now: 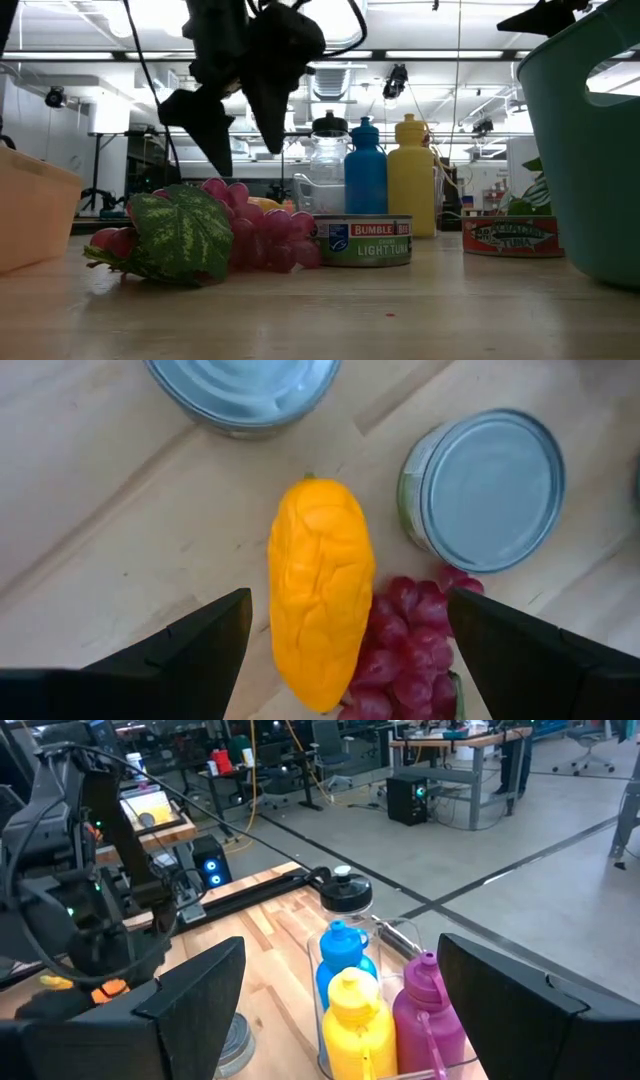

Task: Pick & Place Food Item
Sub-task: Put the mango into the orange bin

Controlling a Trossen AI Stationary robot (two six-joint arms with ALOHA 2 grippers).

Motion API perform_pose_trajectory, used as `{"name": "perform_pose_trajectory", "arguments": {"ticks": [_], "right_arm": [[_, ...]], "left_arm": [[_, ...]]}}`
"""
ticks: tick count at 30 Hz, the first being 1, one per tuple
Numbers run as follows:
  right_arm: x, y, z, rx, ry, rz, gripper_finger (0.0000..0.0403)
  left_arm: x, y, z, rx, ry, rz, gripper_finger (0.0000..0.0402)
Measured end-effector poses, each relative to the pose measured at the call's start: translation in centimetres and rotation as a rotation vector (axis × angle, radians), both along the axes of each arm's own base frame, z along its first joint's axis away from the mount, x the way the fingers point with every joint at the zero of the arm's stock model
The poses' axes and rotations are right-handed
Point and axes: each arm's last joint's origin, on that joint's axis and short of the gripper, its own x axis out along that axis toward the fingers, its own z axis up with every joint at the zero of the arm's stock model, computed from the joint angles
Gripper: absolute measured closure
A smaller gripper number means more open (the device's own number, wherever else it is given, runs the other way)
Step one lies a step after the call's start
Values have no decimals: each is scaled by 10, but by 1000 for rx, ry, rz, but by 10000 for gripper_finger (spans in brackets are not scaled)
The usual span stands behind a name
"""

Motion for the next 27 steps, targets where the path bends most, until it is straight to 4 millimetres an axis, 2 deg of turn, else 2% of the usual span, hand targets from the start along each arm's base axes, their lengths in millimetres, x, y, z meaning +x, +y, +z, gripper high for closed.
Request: {"name": "perform_pose_trajectory", "arguments": {"ticks": [11,21,27], "right_arm": [[0,0,0,0,0,1,74],[0,0,0,0,0,1,74],[0,0,0,0,0,1,74]], "left_arm": [[0,-5,-29,-16,60,-38,60],[-9,-5,-58,-44,38,-42,60],[-14,-4,-68,-63,41,-22,60]]}}
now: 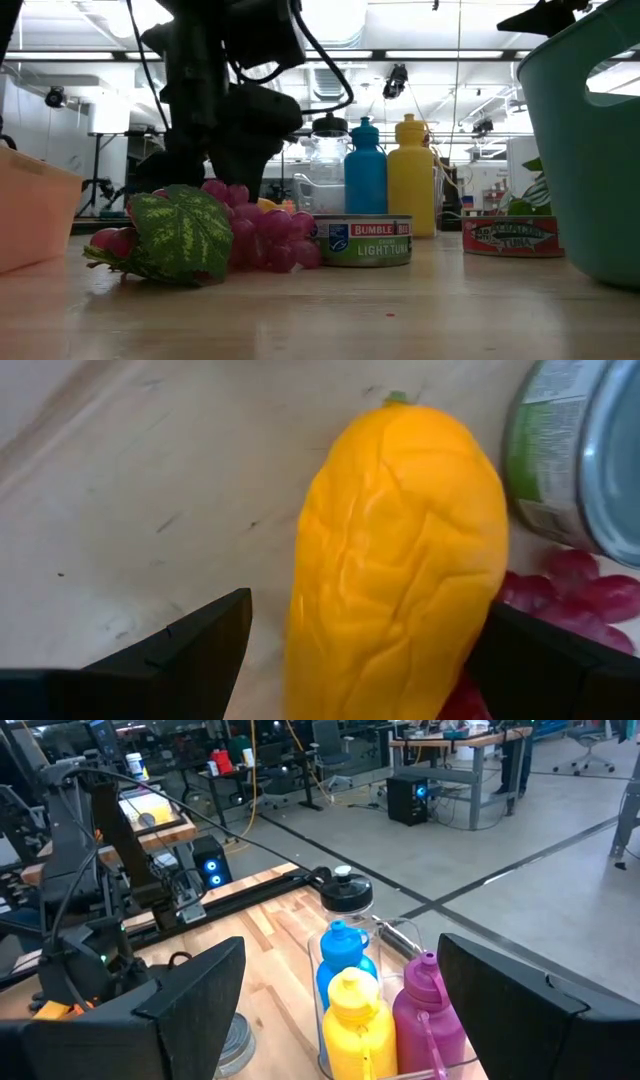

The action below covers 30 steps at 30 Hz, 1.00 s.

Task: Pick & Place Food Item
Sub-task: Put the mango into the orange bin

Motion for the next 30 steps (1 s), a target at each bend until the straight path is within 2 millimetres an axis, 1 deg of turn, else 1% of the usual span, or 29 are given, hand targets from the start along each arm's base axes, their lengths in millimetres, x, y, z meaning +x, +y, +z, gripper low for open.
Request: {"name": "perform_pose_trajectory", "arguments": {"ticks": [3,6,14,17,20,24,27,30], "right_arm": [[0,0,0,0,0,0,74],[0,0,0,0,0,0,74],[0,0,0,0,0,0,74],[0,0,0,0,0,0,74],[0,0,0,0,0,0,74],[0,0,0,0,0,0,74],[0,0,0,0,0,0,74],[0,0,0,0,0,0,74]], "left_arm": [[-1,0,-2,-9,-3,-2,63],[-1,0,-3,-11,-11,-1,81],[1,-1,-2,-24,-30,7,185],[1,-1,-2,-32,-31,34,212],[1,-1,-2,-33,-31,40,218],[1,-1,1,-46,-36,38,208],[1,-1,6,-52,-49,37,206],[-1,0,16,-56,-66,43,206]]}}
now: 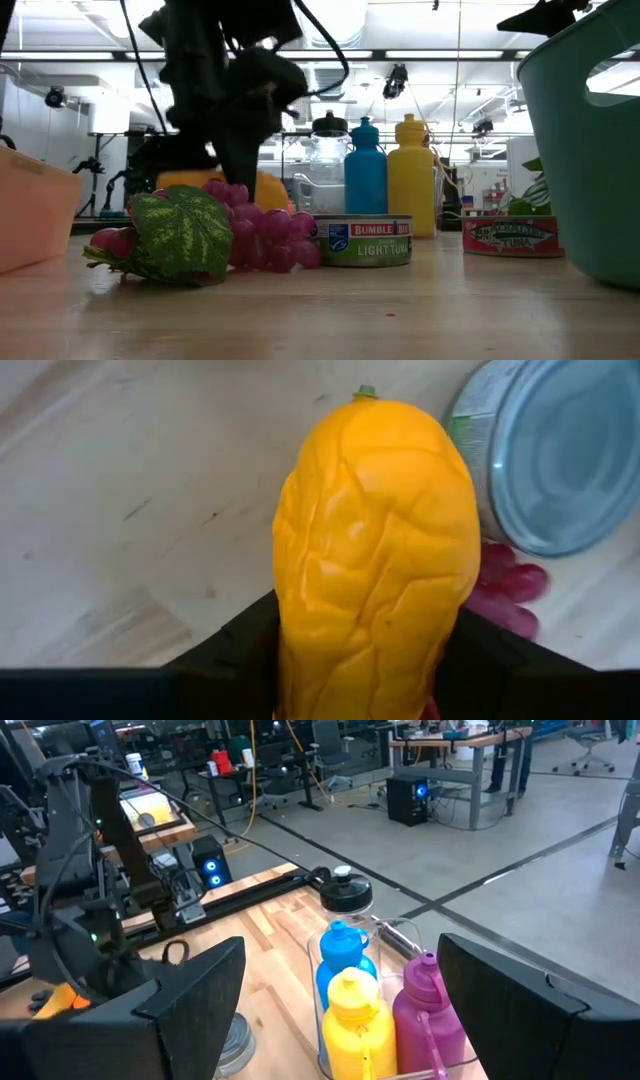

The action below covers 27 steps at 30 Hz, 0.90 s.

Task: Pick & Place Food Item
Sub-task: Put the mango into the orange bin

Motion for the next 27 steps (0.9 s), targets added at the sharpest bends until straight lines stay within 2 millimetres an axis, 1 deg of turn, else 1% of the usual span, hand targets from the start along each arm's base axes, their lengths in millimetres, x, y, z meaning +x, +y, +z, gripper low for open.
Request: {"name": "perform_pose_trajectory", "arguments": {"ticks": [5,8,13,18,22,27], "right_arm": [[0,0,0,0,0,0,74],[0,0,0,0,0,0,74],[0,0,0,0,0,0,74],[0,0,0,0,0,-1,74],[0,0,0,0,1,0,74],[0,0,0,0,0,-1,74]], "left_arm": [[-13,2,25,-17,0,50,206],[-26,4,43,-30,10,91,206],[-54,3,78,-46,-3,136,206],[-86,-4,107,2,-23,173,205],[-110,-16,120,27,-20,200,205],[-130,-35,121,34,51,242,205]]}}
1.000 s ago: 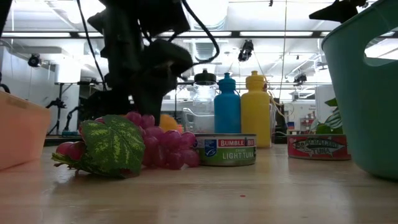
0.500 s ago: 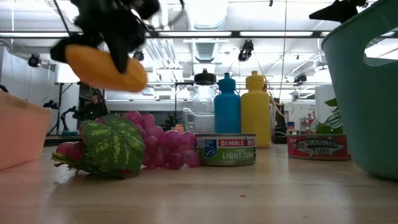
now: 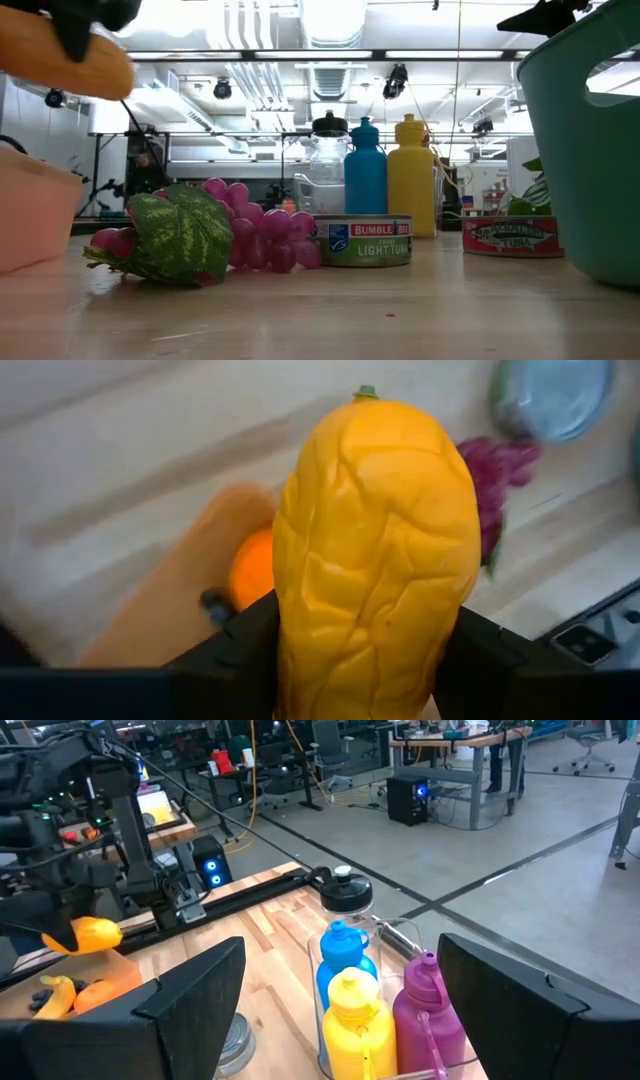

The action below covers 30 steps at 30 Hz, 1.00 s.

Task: Pick & Place Food Item
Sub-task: Put the mango into the orange bin

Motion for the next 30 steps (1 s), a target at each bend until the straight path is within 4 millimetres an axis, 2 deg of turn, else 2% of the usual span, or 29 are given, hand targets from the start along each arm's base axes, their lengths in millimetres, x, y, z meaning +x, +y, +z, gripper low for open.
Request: {"name": "perform_pose_trajectory", "arguments": {"ticks": [7,12,19,30], "right_arm": [[0,0,0,0,0,0,74],[0,0,0,0,0,0,74],[0,0,0,0,1,0,74],[0,0,0,0,0,0,74]], "left_arm": [[-22,-23,-6,1,87,54,205],[-36,-31,-21,25,153,117,205],[-47,-37,-54,19,188,103,205],[-55,-36,-89,-47,234,117,205]]}}
